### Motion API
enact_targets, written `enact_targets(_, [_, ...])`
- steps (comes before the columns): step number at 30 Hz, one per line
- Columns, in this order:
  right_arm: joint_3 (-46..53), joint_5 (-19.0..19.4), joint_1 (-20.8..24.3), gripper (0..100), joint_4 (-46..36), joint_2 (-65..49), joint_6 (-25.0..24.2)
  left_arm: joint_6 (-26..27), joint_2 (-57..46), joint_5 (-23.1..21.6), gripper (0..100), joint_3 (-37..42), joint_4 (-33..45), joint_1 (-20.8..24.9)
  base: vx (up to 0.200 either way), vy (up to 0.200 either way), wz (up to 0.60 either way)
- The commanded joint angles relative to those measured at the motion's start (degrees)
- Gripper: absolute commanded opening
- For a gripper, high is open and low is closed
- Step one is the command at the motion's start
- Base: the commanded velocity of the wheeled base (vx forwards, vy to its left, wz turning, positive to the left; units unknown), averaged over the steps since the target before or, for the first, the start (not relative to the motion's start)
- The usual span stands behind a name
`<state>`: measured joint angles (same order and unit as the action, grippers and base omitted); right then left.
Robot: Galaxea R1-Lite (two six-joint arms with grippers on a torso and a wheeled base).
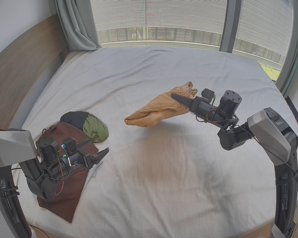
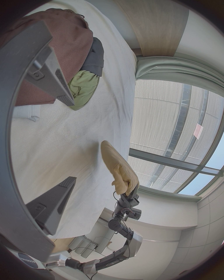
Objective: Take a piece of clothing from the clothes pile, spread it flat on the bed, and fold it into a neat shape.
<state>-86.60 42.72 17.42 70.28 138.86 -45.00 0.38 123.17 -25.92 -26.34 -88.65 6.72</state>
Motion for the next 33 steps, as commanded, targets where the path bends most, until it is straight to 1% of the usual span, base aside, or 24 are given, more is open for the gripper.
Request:
enact_targets(1, [-3.22, -0.79, -0.37, 0, -0.23, 1.85, 0.00, -0.20, -0.65, -0.01, 100, 0.15, -0.03, 0.05, 0.000, 0.000, 0.00])
enact_targets(4, [-3.75, -2.11, -0.28, 0, 0.03, 3.17, 0.08, -0.11, -0.57, -0.01, 100, -0.02, -0.03, 0.05, 0.000, 0.000, 0.00])
enact_targets(10, [-2.52, -2.20, -0.19, 0, 0.21, 8.09, 0.35, -0.20, -0.48, -0.01, 100, -0.02, -0.03, 0.05, 0.000, 0.000, 0.00])
enact_targets(15, [6.01, -2.11, -0.46, 0, 0.56, 9.76, 3.07, -0.29, -0.57, -0.10, 100, 0.15, -0.03, -0.04, 0.000, 0.000, 0.00])
enact_targets(22, [15.15, -2.11, -1.25, 0, 5.48, 9.76, 3.34, -0.29, -0.57, -0.10, 100, -0.02, -0.03, 0.05, 0.000, 0.000, 0.00])
enact_targets(28, [18.66, -2.20, -1.25, 0, 8.56, 11.08, 3.34, -0.38, -0.57, -0.10, 100, -0.11, -0.03, 0.05, 0.000, 0.000, 0.00])
enact_targets(33, [19.63, -2.29, -1.42, 0, 11.37, 13.80, 3.34, -0.38, -0.57, -0.10, 100, 0.15, -0.03, 0.05, 0.000, 0.000, 0.00])
